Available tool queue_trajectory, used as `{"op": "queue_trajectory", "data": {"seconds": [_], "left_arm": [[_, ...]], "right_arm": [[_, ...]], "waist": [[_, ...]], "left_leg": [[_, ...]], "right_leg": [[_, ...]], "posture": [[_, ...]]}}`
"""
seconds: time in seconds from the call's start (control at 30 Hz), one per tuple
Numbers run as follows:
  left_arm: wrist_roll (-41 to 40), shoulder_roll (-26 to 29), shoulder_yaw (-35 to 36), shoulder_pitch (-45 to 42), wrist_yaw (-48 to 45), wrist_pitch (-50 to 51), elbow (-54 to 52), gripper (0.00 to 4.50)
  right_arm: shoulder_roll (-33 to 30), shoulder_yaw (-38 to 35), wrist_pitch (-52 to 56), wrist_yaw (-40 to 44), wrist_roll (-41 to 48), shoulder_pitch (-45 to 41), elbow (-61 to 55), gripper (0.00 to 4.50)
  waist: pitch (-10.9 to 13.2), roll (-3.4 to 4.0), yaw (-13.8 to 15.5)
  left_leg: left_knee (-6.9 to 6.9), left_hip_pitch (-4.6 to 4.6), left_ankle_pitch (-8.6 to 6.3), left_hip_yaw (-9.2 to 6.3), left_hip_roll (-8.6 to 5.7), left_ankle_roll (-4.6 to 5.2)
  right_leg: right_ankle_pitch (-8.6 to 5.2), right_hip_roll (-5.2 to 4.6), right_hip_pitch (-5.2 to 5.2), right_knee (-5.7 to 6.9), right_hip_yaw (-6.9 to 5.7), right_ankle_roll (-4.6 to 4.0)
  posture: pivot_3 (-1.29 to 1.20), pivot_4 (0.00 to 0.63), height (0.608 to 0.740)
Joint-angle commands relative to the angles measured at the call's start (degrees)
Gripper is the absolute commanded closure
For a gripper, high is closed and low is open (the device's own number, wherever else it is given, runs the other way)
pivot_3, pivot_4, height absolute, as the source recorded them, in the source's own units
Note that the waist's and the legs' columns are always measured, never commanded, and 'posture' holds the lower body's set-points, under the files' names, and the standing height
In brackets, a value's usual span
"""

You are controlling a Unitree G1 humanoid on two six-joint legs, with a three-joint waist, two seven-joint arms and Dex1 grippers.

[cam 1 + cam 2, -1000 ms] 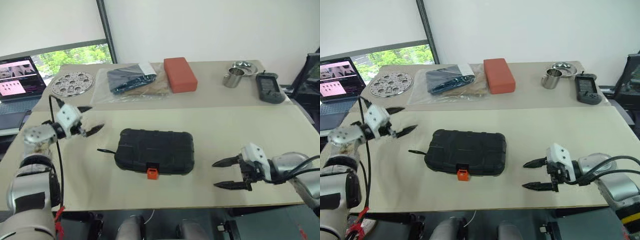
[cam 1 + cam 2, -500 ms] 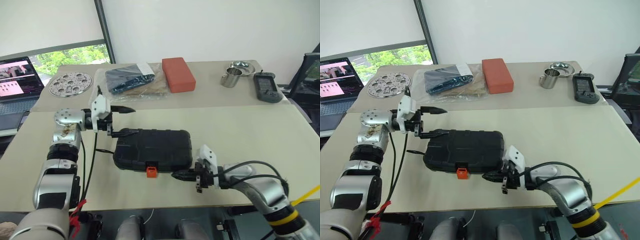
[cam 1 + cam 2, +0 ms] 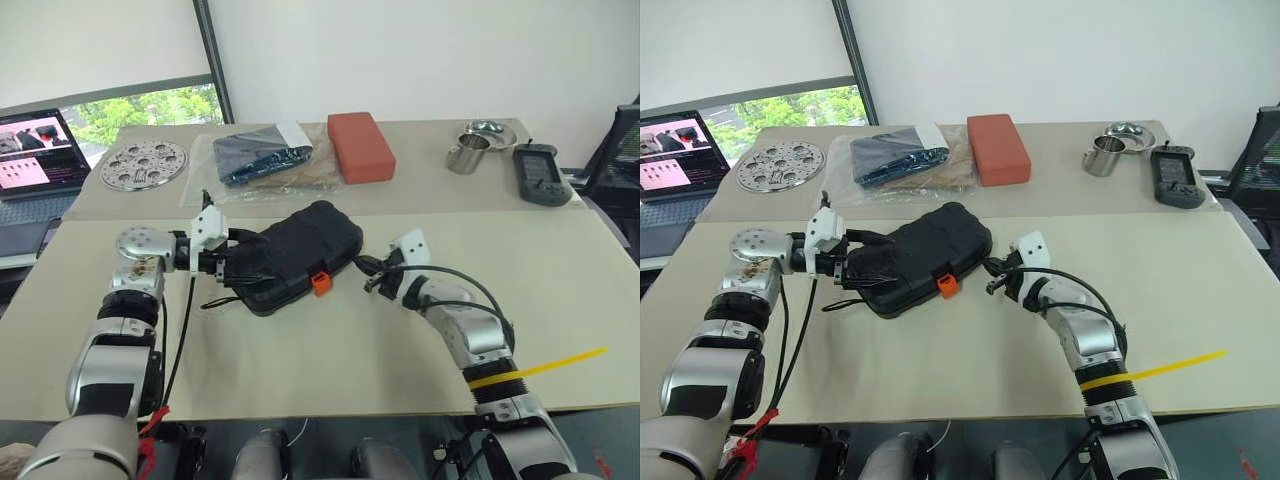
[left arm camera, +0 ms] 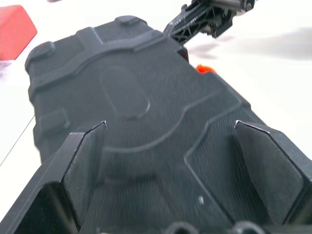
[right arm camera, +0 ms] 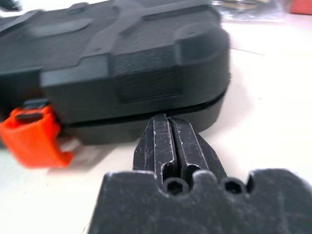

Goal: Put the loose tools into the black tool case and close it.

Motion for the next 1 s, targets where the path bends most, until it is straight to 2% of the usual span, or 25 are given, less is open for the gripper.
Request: {"op": "queue_trajectory", "data": {"seconds": [0.03, 0.13, 0.23, 0.4, 0.53, 0.8, 0.83, 1.0], "left_arm": [[-0.5, -1.0, -0.4, 0.3, 1.5, 1.2, -3.9, 0.00], [0.4, -1.8, -1.4, 1.5, 2.5, 1.5, -5.1, 0.00], [2.4, -2.2, -2.5, 1.7, 5.6, 0.3, -3.1, 0.00], [3.9, -1.9, -3.8, 1.4, 6.7, -0.3, -1.5, 0.00], [5.0, -1.5, -4.7, 0.7, 7.1, -0.9, 0.5, 1.10], [6.1, -1.6, -6.1, 0.4, 7.0, -1.7, 1.8, 4.31], [6.2, -1.6, -6.1, 0.4, 7.1, -1.8, 1.9, 4.44], [6.4, -1.9, -6.2, 0.0, 7.5, -2.3, 2.6, 4.44]], "right_arm": [[-3.2, 2.6, 3.9, 3.3, -0.6, 3.7, -11.1, 2.96], [-3.4, 4.0, 10.1, 0.5, -1.2, 6.1, -17.3, 1.97], [-0.2, 5.8, 17.0, -4.0, -1.6, 7.2, -21.7, 1.97], [4.9, 6.1, 20.1, -9.8, -3.9, 6.1, -20.6, 1.97], [8.1, 6.5, 20.5, -12.9, -5.9, 5.4, -19.2, 1.91], [11.3, 6.3, 21.0, -15.2, -7.3, 4.4, -18.4, 1.91], [11.5, 6.3, 21.1, -15.2, -7.3, 4.4, -18.4, 1.91], [11.6, 6.9, 22.0, -14.3, -6.9, 4.3, -18.8, 1.91]], "waist": [[0.0, -0.01, 0.0], [0.0, 0.00, -0.2], [-0.1, 0.03, -0.5], [-0.2, 0.06, -0.3], [-0.5, 0.04, -0.2], [-0.6, 0.07, -0.2], [-0.6, 0.07, -0.3], [-0.7, 0.08, -0.2]], "left_leg": [[-0.01, -0.03, -0.01, -0.02, 0.00, 0.00], [-0.04, -0.01, -0.02, -0.03, 0.00, 0.01], [-0.05, 0.10, 0.00, -0.03, 0.03, -0.01], [-0.05, 0.16, -0.01, -0.06, 0.02, 0.00], [-0.03, 0.15, -0.02, -0.05, -0.03, 0.02], [-0.04, 0.15, -0.02, -0.05, -0.03, 0.03], [-0.04, 0.15, -0.02, -0.05, -0.03, 0.03], [-0.05, 0.15, -0.03, -0.06, -0.03, 0.04]], "right_leg": [[0.00, -0.01, 0.00, -0.01, 0.00, 0.00], [-0.01, 0.01, 0.01, -0.05, 0.02, 0.00], [-0.01, 0.05, 0.03, -0.03, 0.08, 0.00], [0.00, 0.07, 0.05, 0.02, 0.05, 0.00], [0.00, 0.04, 0.06, 0.02, 0.05, 0.00], [0.00, 0.05, 0.06, 0.03, 0.06, 0.00], [0.00, 0.05, 0.06, 0.03, 0.06, 0.00], [0.00, 0.04, 0.06, 0.03, 0.06, -0.01]], "posture": [[0.00, 0.150, 0.740], [0.00, 0.150, 0.740], [0.00, 0.150, 0.740], [0.00, 0.150, 0.740], [0.00, 0.150, 0.740], [0.00, 0.150, 0.740], [0.00, 0.150, 0.740], [0.00, 0.150, 0.740]]}}
